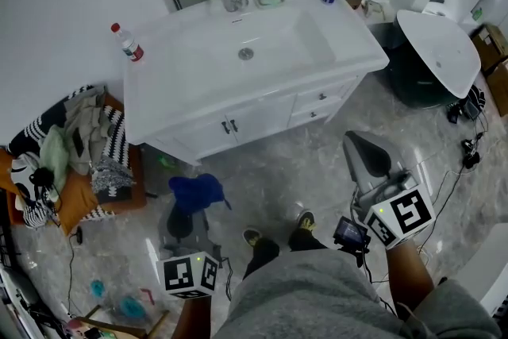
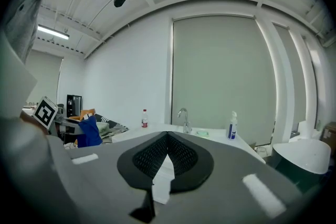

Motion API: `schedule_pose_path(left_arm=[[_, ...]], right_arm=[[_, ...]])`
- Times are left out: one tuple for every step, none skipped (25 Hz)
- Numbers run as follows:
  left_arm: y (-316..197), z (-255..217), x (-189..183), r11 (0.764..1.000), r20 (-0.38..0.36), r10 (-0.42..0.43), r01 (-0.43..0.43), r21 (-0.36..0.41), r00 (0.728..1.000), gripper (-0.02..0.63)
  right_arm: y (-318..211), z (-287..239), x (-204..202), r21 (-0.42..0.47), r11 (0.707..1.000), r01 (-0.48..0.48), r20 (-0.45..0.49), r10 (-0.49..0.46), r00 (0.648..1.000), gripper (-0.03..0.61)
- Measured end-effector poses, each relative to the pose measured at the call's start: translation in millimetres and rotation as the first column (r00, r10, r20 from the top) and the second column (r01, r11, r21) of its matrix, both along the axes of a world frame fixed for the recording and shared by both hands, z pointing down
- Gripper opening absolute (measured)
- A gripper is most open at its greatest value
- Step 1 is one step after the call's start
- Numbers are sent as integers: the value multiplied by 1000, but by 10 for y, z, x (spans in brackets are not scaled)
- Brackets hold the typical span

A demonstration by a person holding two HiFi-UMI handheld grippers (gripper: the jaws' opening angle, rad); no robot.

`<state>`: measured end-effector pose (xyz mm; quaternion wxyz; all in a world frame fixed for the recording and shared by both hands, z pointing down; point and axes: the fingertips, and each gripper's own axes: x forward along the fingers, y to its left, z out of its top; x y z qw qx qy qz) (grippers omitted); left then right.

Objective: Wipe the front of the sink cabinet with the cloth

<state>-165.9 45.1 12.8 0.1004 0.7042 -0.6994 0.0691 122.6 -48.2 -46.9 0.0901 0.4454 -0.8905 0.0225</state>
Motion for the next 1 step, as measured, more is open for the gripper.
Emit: schedule_pose_path(left_arm=[[-18,-10,-7,1000,-2,-6,6,2,1000,64]], right_arm=[[-7,4,18,-2,1000,-5,9,5,1000,0]])
